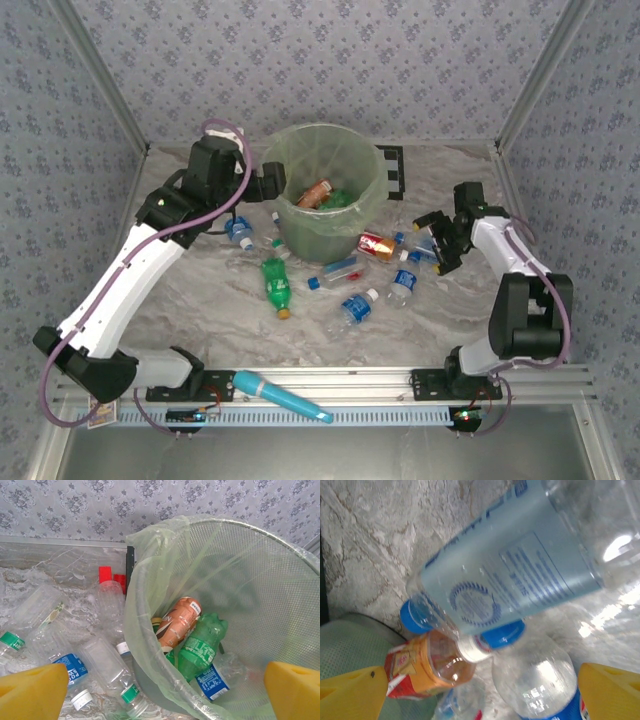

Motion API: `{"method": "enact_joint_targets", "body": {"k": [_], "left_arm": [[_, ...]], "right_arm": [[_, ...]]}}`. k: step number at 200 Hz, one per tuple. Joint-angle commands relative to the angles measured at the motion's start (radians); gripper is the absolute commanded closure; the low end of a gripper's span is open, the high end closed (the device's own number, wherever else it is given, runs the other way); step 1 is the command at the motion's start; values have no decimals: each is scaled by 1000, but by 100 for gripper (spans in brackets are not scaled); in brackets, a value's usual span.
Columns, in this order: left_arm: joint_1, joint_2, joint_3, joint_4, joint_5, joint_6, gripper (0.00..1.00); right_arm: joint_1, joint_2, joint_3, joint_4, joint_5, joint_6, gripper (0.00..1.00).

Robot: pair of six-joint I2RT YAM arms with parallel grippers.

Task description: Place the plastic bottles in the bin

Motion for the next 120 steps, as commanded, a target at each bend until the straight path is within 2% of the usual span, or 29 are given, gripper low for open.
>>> {"method": "enact_joint_targets", "body": {"k": [1, 71, 120], "left_arm": [[11, -38, -7, 17, 13, -14, 0], [32, -83, -54, 14, -16, -19, 0], [55, -121, -93, 17, -45, -24, 0]], "right_arm": [[-15, 49, 14, 39, -9, 54, 0], [-50, 217, 101, 73, 10, 78, 1], [-75, 364, 256, 45, 21, 48, 0]]}}
